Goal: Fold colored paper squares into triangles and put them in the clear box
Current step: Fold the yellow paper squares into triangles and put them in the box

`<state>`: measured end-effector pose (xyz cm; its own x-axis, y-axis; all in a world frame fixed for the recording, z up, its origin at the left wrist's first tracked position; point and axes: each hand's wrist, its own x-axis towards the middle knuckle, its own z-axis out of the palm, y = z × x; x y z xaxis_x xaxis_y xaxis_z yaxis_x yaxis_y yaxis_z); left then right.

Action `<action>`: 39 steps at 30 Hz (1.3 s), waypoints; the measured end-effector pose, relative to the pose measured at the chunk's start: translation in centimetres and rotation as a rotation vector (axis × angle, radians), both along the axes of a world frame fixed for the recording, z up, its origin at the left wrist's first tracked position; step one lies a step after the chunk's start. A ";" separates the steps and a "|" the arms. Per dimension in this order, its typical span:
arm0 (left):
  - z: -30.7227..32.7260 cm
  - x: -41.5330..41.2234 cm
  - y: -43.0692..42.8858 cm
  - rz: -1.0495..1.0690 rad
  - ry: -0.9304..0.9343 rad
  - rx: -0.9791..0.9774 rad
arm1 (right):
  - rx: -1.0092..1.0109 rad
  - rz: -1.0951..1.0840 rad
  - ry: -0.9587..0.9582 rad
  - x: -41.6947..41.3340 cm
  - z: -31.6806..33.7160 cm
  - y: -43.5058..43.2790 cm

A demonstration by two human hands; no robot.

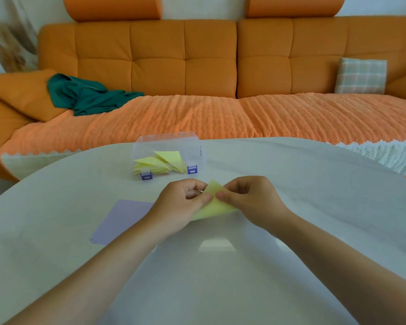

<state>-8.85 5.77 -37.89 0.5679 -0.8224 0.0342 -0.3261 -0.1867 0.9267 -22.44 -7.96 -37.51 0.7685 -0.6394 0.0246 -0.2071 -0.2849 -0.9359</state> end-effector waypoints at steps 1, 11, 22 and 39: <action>0.0 0.0 -0.1 -0.001 0.002 -0.007 | -0.003 -0.008 0.001 0.1 0.1 0.0; -0.4 0.2 -0.5 0.119 0.009 -0.028 | 0.053 0.059 -0.022 0.1 0.5 0.2; -0.3 -1.0 -0.3 0.127 -0.234 -0.079 | -0.208 0.050 0.065 0.1 -0.5 0.4; -0.3 -1.9 -0.8 0.162 -0.054 -0.126 | 0.058 -0.093 0.010 0.5 0.3 1.1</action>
<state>-10.78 5.02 -38.15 0.6867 -0.7079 0.1651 -0.3515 -0.1247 0.9278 -21.93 -6.90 -37.24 0.7055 -0.7083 -0.0222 -0.2400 -0.2093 -0.9479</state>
